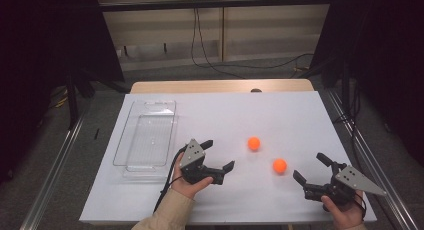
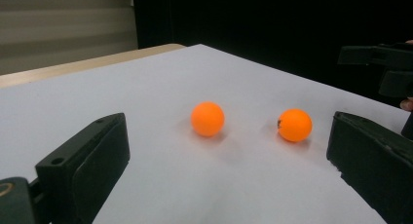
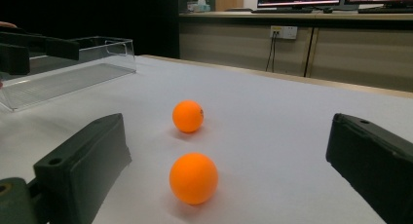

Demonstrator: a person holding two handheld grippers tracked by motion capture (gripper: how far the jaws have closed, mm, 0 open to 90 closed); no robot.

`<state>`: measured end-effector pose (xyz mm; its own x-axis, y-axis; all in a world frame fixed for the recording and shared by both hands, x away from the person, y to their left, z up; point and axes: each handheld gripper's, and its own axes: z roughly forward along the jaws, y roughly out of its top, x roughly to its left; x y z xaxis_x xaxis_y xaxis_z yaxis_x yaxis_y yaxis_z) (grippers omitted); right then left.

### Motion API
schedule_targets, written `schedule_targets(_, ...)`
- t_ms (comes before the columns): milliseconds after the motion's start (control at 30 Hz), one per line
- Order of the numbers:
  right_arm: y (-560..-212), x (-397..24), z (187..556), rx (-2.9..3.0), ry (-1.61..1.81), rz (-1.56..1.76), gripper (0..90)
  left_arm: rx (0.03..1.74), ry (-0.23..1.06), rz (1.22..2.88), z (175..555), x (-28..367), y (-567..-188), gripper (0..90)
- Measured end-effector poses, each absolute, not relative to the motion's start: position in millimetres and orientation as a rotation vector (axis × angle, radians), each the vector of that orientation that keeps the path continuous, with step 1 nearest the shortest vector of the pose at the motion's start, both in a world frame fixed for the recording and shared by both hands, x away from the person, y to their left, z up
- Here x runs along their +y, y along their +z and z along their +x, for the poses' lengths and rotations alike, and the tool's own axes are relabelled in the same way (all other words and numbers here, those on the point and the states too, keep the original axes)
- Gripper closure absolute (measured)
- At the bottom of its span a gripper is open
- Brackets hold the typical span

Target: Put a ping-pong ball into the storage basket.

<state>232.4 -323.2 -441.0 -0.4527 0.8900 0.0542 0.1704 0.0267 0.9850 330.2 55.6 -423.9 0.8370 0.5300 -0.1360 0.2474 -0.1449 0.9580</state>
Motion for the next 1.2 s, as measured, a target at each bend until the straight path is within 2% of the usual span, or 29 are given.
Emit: schedule_targets(1200, -441.2, -323.2, 233.0, 1.694, 1.486, 1.077, 1.2, 0.549, 0.222, 1.792, 335.6, 23.4, -427.9, 2.3)
